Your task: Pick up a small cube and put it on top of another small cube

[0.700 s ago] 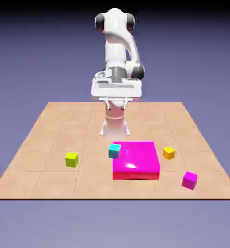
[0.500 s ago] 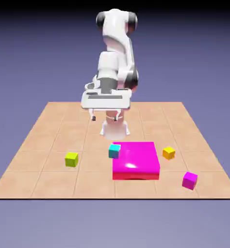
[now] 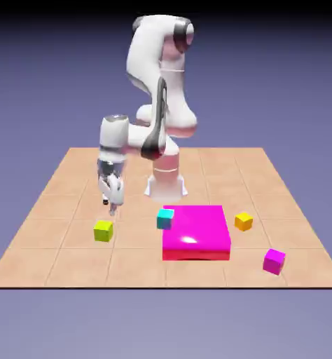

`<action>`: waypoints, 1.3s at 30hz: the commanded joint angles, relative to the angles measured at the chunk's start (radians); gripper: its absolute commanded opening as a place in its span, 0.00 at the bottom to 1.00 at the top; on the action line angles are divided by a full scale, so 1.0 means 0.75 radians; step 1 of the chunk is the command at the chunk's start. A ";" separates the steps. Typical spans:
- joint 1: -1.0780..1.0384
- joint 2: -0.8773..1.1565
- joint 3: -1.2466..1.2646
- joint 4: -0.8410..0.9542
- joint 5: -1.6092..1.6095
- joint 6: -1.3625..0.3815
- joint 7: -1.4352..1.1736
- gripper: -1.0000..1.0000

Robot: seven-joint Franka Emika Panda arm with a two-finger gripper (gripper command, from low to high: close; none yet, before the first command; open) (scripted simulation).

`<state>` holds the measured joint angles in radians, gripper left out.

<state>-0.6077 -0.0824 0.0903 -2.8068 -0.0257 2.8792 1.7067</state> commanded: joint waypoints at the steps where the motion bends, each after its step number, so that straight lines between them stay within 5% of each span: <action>1: -0.036 0.029 0.005 0.000 -0.002 -0.009 0.058 0.50; 7: -0.194 0.154 0.029 0.001 -0.008 -0.050 0.306 0.50; 15: -0.095 0.513 -0.101 0.067 -0.131 0.243 0.399 0.50; 16: -0.095 0.513 -0.101 0.067 -0.131 0.243 0.399 0.00; 26: -0.194 0.154 0.029 0.001 -0.008 -0.050 0.306 0.00; 39: 0.248 -0.474 0.366 -0.022 0.329 -0.636 0.341 0.00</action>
<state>-0.4219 -0.4377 0.3644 -2.8231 0.2221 2.4033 1.9618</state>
